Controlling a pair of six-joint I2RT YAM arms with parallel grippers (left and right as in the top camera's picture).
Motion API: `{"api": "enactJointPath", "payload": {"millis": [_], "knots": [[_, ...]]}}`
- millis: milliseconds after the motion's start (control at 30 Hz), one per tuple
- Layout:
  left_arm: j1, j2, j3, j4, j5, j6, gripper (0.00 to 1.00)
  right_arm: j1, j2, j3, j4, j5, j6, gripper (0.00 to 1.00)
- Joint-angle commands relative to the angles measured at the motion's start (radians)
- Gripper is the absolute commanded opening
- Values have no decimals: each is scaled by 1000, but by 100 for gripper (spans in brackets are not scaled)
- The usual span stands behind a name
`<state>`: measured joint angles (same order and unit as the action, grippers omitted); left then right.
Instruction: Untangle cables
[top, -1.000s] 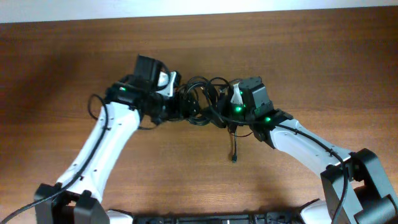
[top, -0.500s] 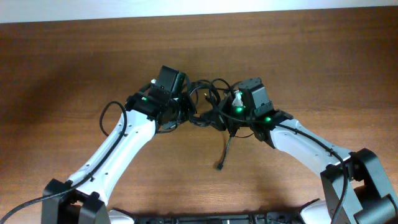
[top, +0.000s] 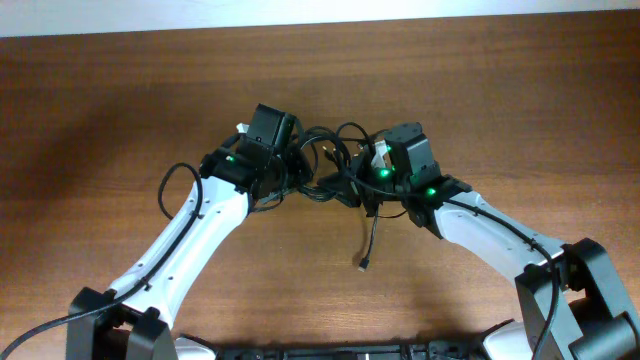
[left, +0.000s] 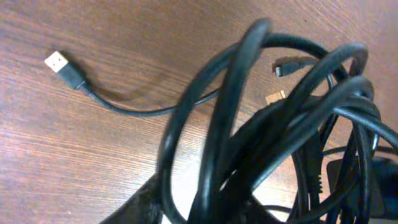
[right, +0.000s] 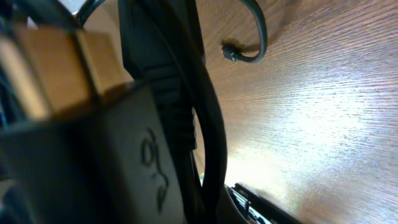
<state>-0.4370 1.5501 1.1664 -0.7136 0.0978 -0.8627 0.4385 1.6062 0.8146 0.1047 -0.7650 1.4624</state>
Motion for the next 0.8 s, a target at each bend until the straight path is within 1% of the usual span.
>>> {"api": "enactJointPath", "payload": {"millis": [0, 33, 133, 167, 200, 233, 300, 333, 433, 467, 500, 533, 600, 667, 767], "knots": [[-2, -19, -8, 7, 28, -4, 4, 6, -1, 5, 4, -36, -14, 8], [1, -19, -8, 7, 26, -4, 0, 6, -1, 5, 3, -36, -30, 10], [16, -19, -8, 7, 18, 41, 0, 6, -1, 5, -1, -40, -138, 11], [27, -19, -8, 7, 17, 82, 0, 6, -1, 5, -8, -40, -159, 15], [36, -19, -8, 7, 18, 127, 0, 6, -1, 5, -23, -40, -195, 24], [49, -20, -6, 7, 18, 195, 0, 6, -1, 5, -42, -41, -237, 35], [76, -25, -1, 6, 18, 319, 0, 6, -1, 5, -88, -61, -319, 54], [93, -31, 8, 2, 22, 368, 0, 6, -1, 5, -133, -89, -396, 61], [159, -72, 58, -2, 44, 530, 0, 6, -1, 5, -267, -183, -646, 89], [176, -87, 70, -2, 44, 592, 0, 5, -1, 5, -311, -209, -715, 94], [190, -105, 80, -5, 44, 651, 0, 5, -1, 5, -350, -229, -777, 98], [196, -117, 84, -10, 44, 687, 0, 4, -1, 5, -378, -232, -819, 99], [198, -139, 84, -47, 43, 754, 0, 3, -1, 5, -425, -232, -917, 99], [198, -143, 84, -116, 36, 775, 0, -3, -1, 5, -431, -239, -954, 99], [198, -143, 84, -217, -28, 774, 0, -28, -6, 5, -420, -256, -996, 99]]}}
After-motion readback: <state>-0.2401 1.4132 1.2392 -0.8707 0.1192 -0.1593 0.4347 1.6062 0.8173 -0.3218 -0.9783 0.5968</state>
